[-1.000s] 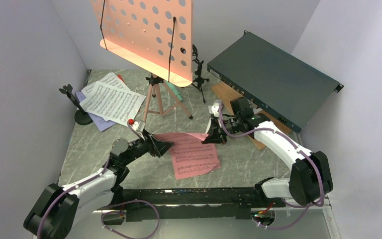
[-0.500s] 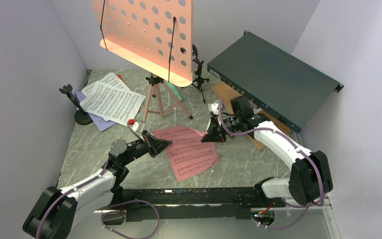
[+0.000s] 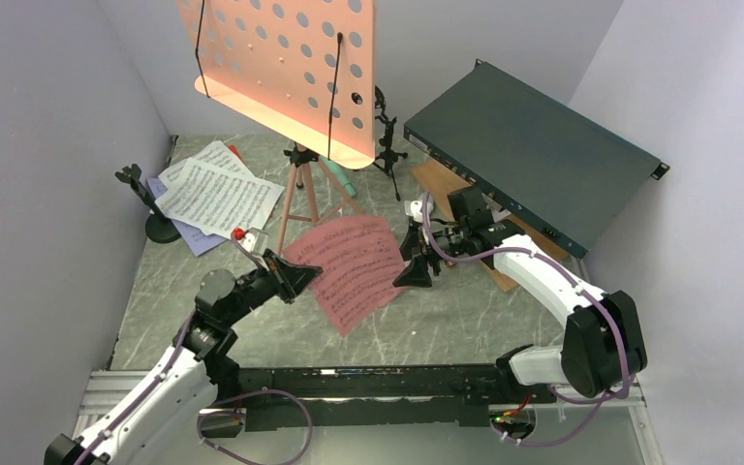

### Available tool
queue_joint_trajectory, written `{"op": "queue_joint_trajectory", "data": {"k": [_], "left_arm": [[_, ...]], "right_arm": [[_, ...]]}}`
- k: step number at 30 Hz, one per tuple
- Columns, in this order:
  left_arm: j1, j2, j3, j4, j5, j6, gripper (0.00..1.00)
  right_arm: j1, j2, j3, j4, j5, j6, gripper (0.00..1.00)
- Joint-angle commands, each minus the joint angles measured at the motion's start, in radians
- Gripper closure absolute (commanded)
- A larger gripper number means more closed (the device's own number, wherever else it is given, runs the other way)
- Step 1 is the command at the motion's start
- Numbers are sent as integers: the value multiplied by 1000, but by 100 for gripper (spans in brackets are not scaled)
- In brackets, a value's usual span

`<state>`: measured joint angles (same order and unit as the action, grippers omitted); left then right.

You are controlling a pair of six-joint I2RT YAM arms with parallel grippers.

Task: Pack up the instrument practice props
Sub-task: Place the sheet music at the center of the board.

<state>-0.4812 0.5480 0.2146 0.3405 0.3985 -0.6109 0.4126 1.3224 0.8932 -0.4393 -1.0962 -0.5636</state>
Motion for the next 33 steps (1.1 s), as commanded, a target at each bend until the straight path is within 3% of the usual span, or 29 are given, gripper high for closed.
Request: {"op": "queue_joint_trajectory", "data": {"k": [1, 8, 23, 29, 33], "left_arm": [[4, -52, 100, -264, -126, 37, 100], [3, -103, 227, -551, -284, 63, 100], [4, -150, 385, -785, -568, 68, 100], [4, -7, 540, -813, -779, 143, 100], [11, 94, 660, -800, -835, 209, 100]], "right_arm": [[-5, -12, 26, 35, 12, 8, 35], [-6, -20, 18, 65, 52, 46, 23], [-10, -23, 16, 79, 93, 65, 17], [-9, -28, 16, 79, 90, 65, 17], [-9, -33, 16, 78, 90, 67, 16]]}}
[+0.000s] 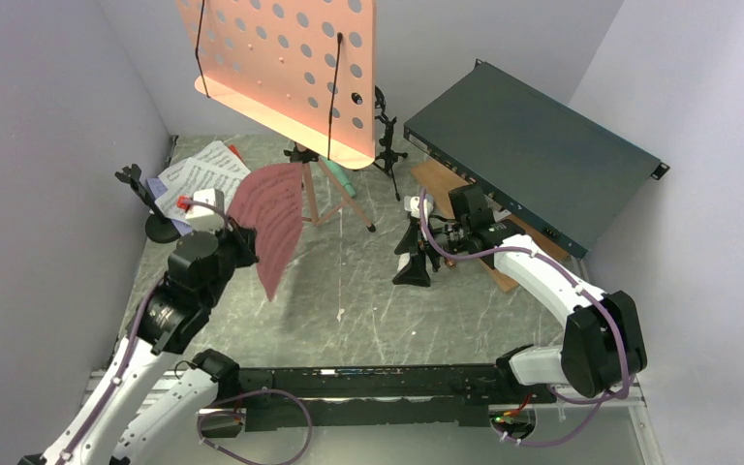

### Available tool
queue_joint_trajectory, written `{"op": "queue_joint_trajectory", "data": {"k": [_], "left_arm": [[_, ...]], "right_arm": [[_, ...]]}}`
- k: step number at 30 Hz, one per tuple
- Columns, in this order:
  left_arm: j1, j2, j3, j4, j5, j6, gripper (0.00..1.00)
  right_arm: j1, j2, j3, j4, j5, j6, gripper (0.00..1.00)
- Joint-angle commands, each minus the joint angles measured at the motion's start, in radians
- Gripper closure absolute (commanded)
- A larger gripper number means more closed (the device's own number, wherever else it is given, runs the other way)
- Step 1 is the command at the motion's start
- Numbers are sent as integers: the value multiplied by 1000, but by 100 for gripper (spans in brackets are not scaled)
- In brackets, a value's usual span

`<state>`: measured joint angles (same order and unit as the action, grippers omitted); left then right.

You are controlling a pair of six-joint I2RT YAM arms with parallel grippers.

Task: Pack up the instrument practice props
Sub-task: Place the sheet music at the center of the board.

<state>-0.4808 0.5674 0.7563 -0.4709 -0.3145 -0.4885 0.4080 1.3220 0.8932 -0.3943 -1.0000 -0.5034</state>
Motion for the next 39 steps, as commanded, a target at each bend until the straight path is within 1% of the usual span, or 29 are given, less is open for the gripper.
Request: {"op": "queue_joint_trajectory", "data": {"k": [1, 4, 8, 15, 22, 23, 28, 31, 34, 36, 39], "left_arm": [[16, 97, 139, 15, -130, 99, 100], [43, 146, 188, 20, -137, 127, 100], [115, 192, 218, 31, -110, 147, 100], [269, 252, 240, 60, 1, 149, 100], [473, 314, 212, 144, 190, 117, 100], [520, 332, 210, 158, 224, 113, 100], [699, 453, 224, 223, 408, 69, 100], [759, 538, 238, 269, 499, 54, 100], [787, 629, 255, 305, 527, 32, 100], [793, 691, 276, 317, 498, -6, 100], [798, 791, 350, 272, 419, -48, 100]], "right_arm": [[-5, -36, 15, 35, -7, 9, 16], [-4, -45, 12, 40, -12, 11, 16], [-5, -53, 14, 38, -14, 12, 16], [-5, -61, 12, 40, -17, 14, 16], [-5, -61, 12, 40, -15, 13, 16], [-5, -61, 12, 41, -15, 15, 16], [-4, -57, 12, 41, -13, 13, 15], [-4, -54, 10, 41, -12, 13, 15], [-5, -50, 10, 42, -12, 13, 15], [-5, -50, 9, 43, -13, 15, 15], [-3, -47, 9, 43, -14, 14, 15]]}}
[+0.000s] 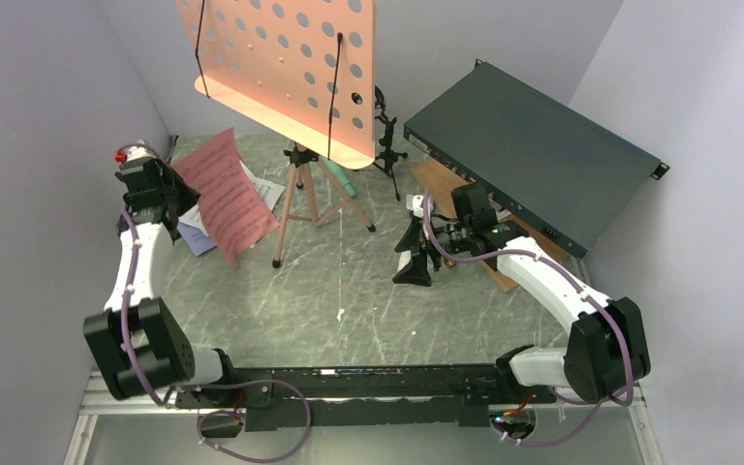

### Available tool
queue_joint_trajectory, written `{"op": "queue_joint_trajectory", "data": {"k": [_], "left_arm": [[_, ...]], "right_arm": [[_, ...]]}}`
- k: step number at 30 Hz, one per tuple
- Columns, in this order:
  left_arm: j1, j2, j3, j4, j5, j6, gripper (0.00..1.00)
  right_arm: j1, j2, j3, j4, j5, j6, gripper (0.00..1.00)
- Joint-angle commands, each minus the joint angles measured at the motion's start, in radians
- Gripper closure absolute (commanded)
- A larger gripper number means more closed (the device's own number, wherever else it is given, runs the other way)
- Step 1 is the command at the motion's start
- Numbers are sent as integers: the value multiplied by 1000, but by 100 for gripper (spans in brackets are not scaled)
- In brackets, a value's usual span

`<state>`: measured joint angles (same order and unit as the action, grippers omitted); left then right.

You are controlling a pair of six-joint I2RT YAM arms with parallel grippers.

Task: Pack up the instrument practice props
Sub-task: Place the sheet music at the center of the board.

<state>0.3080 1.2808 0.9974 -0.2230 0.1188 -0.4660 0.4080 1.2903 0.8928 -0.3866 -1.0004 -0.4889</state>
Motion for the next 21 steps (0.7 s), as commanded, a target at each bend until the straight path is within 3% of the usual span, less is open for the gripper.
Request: {"op": "queue_joint_trajectory", "data": {"k": [1, 8, 11, 15, 21], "left_arm": [[9, 113, 135, 5, -41, -78, 100], [9, 355, 358, -157, -105, -113, 96], [9, 401, 433, -247, -162, -103, 80], [9, 329, 401, -223, -205, -87, 46], [6, 158, 296, -117, -194, -8, 26]], "right_arm": [[-4, -15, 10, 35, -14, -2, 15], [-6, -21, 9, 33, -14, -3, 15], [-5, -25, 11, 31, -14, -4, 15], [-4, -25, 12, 28, -16, -8, 15], [-4, -17, 12, 26, -16, -11, 15]]}}
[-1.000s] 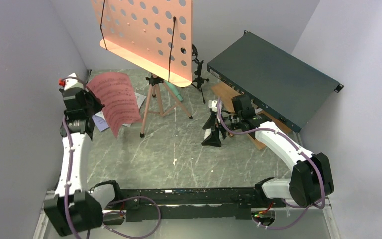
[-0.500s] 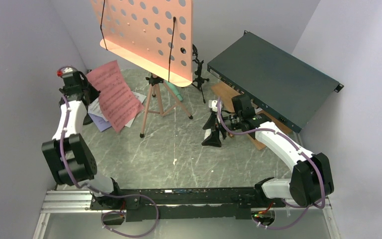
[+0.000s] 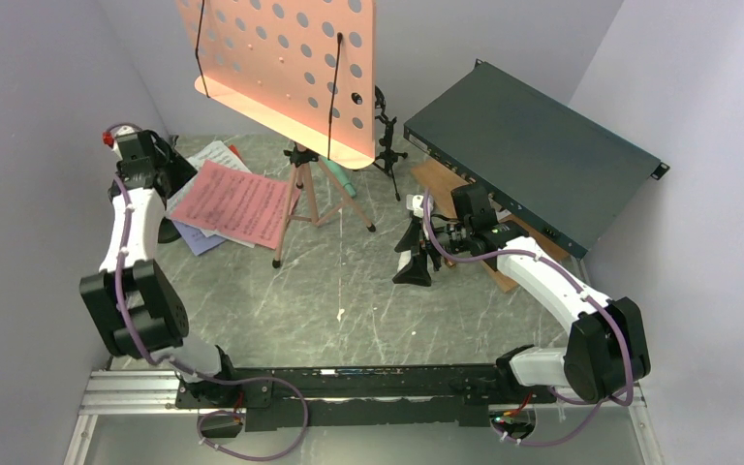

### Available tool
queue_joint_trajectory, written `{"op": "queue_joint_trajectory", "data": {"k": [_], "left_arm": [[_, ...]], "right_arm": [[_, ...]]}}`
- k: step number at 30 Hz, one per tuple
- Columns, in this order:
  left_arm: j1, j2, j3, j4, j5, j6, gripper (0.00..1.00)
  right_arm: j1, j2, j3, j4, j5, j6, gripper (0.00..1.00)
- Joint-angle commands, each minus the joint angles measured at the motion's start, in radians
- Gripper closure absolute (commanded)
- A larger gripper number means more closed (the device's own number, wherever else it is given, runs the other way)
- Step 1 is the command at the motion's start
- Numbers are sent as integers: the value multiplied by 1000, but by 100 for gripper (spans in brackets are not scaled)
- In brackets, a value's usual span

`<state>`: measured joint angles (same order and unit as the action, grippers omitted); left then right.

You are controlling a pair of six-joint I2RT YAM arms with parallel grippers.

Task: Pack up the instrument practice props
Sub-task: Place the sheet music at the center of the board, then unscrew the knob on the music stand.

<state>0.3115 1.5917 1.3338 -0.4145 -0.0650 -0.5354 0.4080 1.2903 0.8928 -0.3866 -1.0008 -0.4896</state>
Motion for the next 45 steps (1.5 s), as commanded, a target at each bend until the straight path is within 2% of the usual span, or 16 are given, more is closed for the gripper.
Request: {"op": "queue_joint_trajectory", "data": {"k": [1, 4, 8, 10, 13, 16, 21, 24, 27, 31, 37, 41, 45], "left_arm": [[2, -184, -63, 91, -12, 81, 24], [3, -291, -151, 153, 61, 164, 14], [3, -432, -301, 266, 344, 218, 5], [4, -471, -352, 293, 485, 213, 4], [4, -510, -402, 304, 661, 192, 3], [3, -559, -472, 383, 838, 144, 5], [0, -659, -631, 672, 1016, -45, 4], [-38, -681, -714, 790, 1015, -90, 4], [-115, -685, -709, 727, 954, -32, 0], [-259, -685, -640, 567, 782, 121, 1], [-350, -637, -609, 542, 647, 188, 14], [-421, -606, -587, 538, 531, 260, 17], [-457, -556, -561, 534, 492, 295, 23]], "right_arm": [[-5, -17, 12, 26, -14, -11, 15], [-6, -11, 12, 23, -12, -15, 15], [-5, -2, 18, 11, -13, -29, 15], [-4, -2, 18, 7, -13, -36, 14], [-5, -1, 17, 5, -16, -43, 14], [-6, -2, 18, -1, -16, -56, 14], [-6, -3, 10, 5, -19, -69, 12], [-6, 1, 8, 6, -19, -78, 11], [-6, 7, 6, 8, -20, -83, 10], [-6, 13, 5, 6, -19, -84, 10], [-7, 14, 3, 8, -25, -84, 10], [-8, 13, 3, 8, -31, -84, 10], [-8, 12, 2, 8, -33, -84, 10]]}}
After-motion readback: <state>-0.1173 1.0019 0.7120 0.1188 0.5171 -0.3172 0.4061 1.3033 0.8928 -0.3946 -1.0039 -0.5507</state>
